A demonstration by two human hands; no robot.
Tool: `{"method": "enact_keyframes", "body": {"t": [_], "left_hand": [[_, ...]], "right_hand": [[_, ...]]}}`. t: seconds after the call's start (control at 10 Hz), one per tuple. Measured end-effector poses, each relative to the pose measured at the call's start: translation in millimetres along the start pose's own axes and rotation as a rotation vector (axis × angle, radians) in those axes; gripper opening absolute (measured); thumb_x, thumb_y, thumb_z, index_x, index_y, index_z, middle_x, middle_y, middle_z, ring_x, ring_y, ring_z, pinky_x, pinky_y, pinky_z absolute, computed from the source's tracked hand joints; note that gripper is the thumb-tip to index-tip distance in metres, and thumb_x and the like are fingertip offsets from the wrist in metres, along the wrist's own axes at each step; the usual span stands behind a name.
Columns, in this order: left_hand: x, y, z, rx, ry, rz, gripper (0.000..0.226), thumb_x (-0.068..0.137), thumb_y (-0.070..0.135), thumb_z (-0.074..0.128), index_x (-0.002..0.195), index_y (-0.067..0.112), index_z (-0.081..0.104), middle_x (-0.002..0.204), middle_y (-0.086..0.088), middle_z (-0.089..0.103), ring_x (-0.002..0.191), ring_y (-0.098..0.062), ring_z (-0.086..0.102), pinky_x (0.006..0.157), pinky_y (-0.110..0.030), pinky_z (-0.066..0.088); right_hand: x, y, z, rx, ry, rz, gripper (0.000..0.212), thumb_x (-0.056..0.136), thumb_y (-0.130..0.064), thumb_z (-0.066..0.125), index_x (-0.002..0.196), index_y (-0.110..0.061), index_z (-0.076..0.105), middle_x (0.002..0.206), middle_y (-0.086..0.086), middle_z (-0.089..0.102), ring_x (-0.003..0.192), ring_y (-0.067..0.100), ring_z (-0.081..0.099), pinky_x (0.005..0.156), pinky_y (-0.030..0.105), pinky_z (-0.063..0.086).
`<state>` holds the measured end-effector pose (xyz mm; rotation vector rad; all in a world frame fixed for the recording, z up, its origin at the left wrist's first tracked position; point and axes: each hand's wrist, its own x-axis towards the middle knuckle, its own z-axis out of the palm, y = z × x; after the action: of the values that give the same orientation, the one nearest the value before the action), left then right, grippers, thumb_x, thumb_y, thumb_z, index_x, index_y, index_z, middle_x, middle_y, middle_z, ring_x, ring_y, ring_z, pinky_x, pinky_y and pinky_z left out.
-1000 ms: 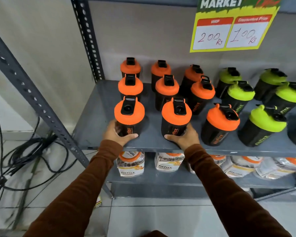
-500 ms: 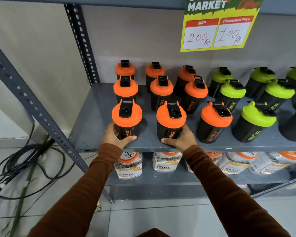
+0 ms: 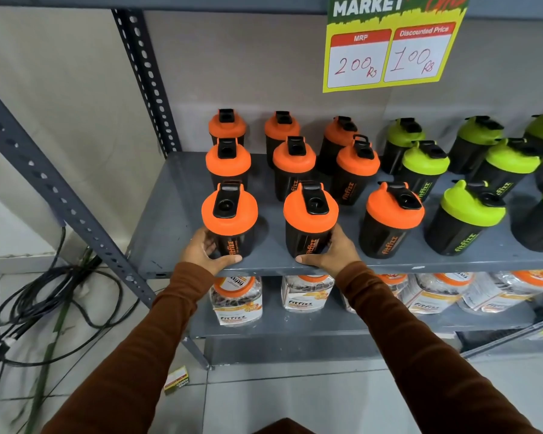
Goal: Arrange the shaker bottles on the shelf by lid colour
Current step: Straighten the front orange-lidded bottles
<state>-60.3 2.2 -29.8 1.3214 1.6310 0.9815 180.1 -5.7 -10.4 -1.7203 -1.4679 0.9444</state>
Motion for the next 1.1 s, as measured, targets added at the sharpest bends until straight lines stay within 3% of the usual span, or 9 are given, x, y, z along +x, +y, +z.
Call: {"method": "enact_keyframes", "body": {"t": [1.1], "left_hand": [[-10.7,6.8,-2.5,-0.049,-0.026,0.005,0.073,0.062,0.002,0.078,0.125,0.005,0.042,0.137,-0.017,0.047,0.125,-0.034,0.044,0.102,-0.044,0.038]], "right_hand": [[-1.8,-2.3,1.1,-0.034,-0.005,-0.011,0.080,0.060,-0.014,0.084,0.126,-0.009,0.039,0.129,0.014,0.054,0.119,0.028,0.050,0.099,0.034,0.039]]}}
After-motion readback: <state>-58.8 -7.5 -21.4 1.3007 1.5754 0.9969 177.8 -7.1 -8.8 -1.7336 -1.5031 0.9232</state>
